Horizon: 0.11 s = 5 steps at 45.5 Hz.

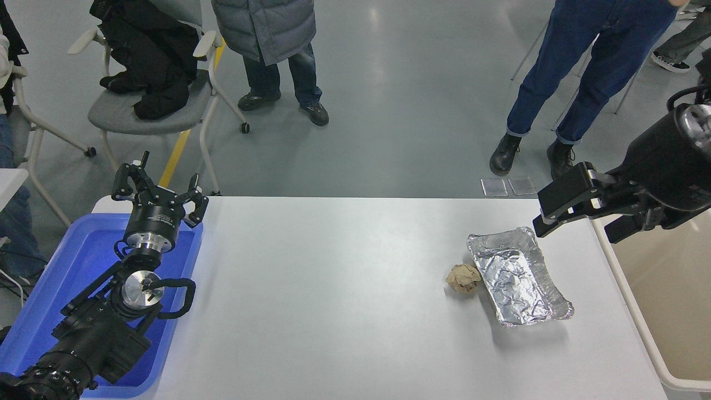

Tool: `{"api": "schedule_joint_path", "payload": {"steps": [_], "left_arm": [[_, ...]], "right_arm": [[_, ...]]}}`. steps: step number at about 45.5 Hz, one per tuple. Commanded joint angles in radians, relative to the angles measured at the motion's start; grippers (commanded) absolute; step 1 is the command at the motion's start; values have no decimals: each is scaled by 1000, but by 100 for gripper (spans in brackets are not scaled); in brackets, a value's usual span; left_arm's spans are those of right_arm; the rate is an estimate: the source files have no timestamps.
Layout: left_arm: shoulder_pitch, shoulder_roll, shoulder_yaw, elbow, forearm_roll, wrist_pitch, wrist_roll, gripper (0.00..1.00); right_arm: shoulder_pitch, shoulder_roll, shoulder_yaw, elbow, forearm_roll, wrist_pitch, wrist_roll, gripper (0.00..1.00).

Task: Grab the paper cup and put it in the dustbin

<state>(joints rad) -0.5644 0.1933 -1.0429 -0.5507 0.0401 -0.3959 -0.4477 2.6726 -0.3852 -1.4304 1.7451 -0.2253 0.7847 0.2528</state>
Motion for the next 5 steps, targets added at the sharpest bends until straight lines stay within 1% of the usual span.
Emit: {"api": "schedule_joint_path", "payload": {"steps": [1, 5], "left_arm": [[0, 0, 1, 0, 0, 0, 1, 99], [0, 0, 1, 0, 0, 0, 1, 99]], "right_arm": [[9, 0, 19, 0, 6, 1, 2, 100], [9, -1, 36, 0, 9, 1, 3, 100]]}}
